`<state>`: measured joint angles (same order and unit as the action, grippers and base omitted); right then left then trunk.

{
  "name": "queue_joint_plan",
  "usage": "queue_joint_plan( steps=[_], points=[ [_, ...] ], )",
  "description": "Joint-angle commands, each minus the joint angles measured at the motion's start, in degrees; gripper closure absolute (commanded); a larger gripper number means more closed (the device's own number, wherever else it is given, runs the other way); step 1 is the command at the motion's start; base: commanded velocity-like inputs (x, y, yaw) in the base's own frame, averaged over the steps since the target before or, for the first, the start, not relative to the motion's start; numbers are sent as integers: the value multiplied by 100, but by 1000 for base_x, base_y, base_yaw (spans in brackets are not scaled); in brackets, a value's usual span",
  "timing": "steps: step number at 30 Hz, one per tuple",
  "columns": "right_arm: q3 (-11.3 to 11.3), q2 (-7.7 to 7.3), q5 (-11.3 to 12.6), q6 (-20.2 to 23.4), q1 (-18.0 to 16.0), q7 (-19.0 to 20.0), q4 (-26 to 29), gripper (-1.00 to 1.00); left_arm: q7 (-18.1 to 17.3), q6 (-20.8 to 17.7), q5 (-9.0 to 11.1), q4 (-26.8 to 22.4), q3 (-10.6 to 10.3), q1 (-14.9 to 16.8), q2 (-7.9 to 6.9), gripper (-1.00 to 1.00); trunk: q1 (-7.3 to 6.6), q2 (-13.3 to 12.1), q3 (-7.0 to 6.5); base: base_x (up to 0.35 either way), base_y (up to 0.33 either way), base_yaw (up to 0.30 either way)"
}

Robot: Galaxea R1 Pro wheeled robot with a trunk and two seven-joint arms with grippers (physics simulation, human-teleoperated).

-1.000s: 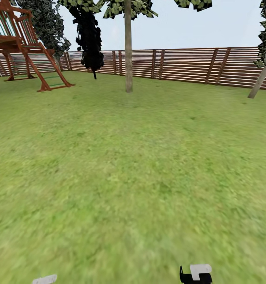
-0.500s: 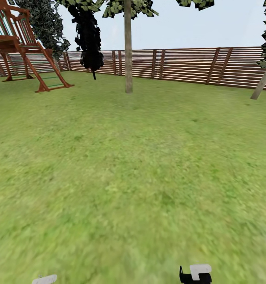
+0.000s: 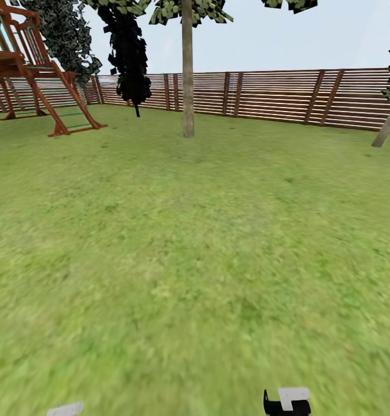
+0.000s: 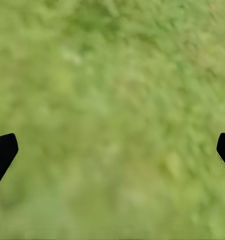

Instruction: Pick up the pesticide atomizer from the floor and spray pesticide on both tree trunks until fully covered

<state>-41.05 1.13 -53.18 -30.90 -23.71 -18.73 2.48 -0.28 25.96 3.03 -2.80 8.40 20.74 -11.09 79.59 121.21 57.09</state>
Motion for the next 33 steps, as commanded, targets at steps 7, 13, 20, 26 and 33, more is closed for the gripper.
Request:
queue_joint_plan(
  steps=[7,13,20,26,33],
  points=[
    [-34,4,-61,-10,-2,-34,-2,-100,0,19,31,5,-4,1,-5,100,3,2,5,338,0,0],
    [-34,1,-61,-9,-2,-34,-2,-100,1,18,31,4,-2,1,-8,100,3,2,5,338,0,0],
    [-34,1,-61,-8,-2,-34,-1,-100,0,20,31,2,-2,2,-8,100,3,2,5,338,0,0],
    [-34,1,-61,-5,-2,-34,-2,-100,1,23,32,2,3,2,-8,100,3,2,5,338,0,0],
    [-34,1,-61,-6,-2,-34,0,-100,1,23,35,1,3,1,-8,100,3,2,5,338,0,0]
  ],
)
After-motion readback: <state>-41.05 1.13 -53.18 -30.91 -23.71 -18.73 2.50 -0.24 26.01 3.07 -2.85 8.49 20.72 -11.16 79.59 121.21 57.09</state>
